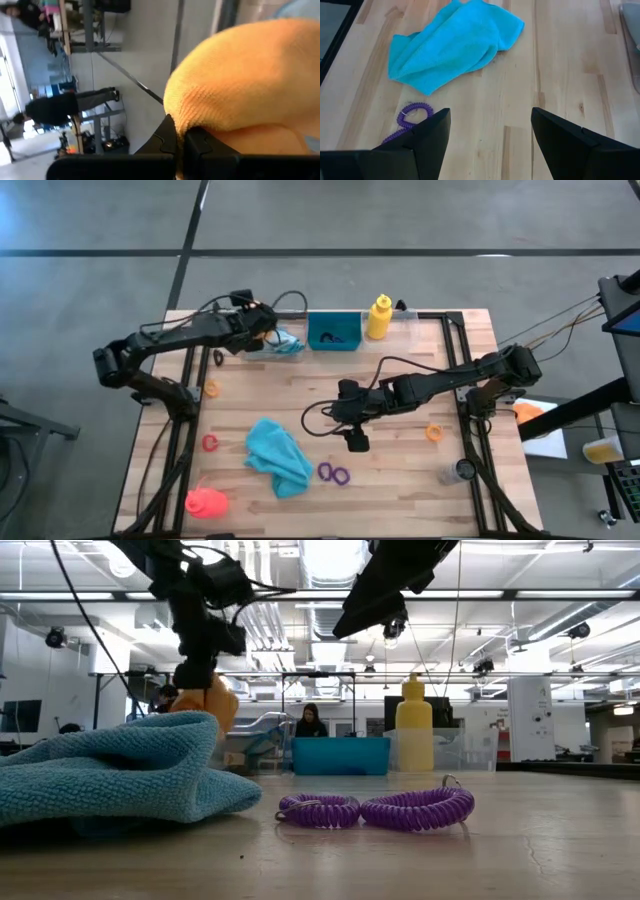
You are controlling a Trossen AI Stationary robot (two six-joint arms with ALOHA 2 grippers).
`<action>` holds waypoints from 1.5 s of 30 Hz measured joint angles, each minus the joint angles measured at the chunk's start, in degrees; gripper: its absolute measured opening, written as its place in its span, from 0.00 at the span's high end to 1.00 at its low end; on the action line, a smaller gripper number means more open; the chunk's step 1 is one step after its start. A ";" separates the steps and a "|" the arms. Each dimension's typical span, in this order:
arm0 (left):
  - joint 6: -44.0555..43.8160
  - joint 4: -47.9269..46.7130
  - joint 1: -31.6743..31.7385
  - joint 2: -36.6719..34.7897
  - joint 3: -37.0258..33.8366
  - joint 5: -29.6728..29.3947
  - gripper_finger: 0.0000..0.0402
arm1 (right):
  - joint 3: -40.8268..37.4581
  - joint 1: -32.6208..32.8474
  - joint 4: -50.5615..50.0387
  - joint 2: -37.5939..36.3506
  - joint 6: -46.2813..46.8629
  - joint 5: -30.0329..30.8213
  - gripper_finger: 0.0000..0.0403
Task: Pick & Place Sports Items
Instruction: Put the orange towel into the transparent bin
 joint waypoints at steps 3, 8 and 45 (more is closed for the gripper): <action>0.98 -0.04 -0.96 2.79 0.07 -0.12 1.00 | 0.00 0.00 0.05 0.00 0.00 0.00 0.31; 1.13 0.36 -1.97 6.97 0.11 -0.15 1.00 | 0.00 0.00 0.14 0.00 0.00 0.00 0.31; -8.72 13.66 -5.94 12.27 0.15 21.20 0.47 | -0.07 0.00 0.16 0.00 0.00 -0.02 0.31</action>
